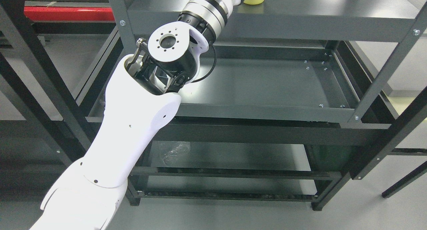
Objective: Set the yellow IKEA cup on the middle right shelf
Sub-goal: 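Withdraw the open left hand from the cup back toward the robot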
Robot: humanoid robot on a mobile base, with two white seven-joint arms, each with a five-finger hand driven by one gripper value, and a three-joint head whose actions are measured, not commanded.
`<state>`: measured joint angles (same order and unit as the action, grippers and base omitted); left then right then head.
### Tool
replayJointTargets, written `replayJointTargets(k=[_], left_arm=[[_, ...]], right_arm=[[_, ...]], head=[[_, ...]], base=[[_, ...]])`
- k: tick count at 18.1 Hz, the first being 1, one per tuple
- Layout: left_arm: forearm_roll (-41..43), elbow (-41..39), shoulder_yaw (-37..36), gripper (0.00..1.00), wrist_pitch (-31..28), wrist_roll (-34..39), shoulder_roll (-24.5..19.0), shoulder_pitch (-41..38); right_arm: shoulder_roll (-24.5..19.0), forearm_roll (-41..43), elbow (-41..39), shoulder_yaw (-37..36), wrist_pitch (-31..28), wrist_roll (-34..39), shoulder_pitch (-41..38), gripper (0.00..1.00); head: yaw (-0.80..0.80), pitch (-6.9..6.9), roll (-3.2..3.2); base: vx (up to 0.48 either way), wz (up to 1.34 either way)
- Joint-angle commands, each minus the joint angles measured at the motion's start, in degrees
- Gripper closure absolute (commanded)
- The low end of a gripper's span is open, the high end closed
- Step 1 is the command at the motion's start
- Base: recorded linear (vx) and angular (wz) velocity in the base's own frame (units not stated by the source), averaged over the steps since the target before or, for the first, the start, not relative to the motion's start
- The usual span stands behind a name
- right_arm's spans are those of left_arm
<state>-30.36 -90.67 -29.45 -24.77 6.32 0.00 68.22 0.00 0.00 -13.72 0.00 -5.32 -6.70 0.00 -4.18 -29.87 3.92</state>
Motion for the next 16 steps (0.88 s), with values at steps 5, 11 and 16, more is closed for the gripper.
replayJointTargets(k=[5, 11, 16], left_arm=[[2.13, -2.06, -3.16, 0.02, -0.55, -24.42, -1.0, -11.59], [17.26, 0.84, 4.47, 0.01, 7.24, -18.91, -1.0, -32.76], [22.62, 0.93, 14.92, 0.01, 14.21, -15.28, -1.0, -45.52]], right_arm=[[1.0, 1.41, 0.01, 0.97, -0.05, 0.02, -0.79, 0.01], [1.0, 1.41, 0.01, 0.97, -0.05, 0.02, -0.79, 0.01], [1.0, 1.41, 0.01, 0.97, -0.05, 0.02, -0.79, 0.01]], head=[[0.0, 0.0, 0.0], [0.0, 0.0, 0.0], [0.0, 0.0, 0.0]], base=[[-0.158, -0.01], [-0.165, 0.09], [-0.119, 0.02]])
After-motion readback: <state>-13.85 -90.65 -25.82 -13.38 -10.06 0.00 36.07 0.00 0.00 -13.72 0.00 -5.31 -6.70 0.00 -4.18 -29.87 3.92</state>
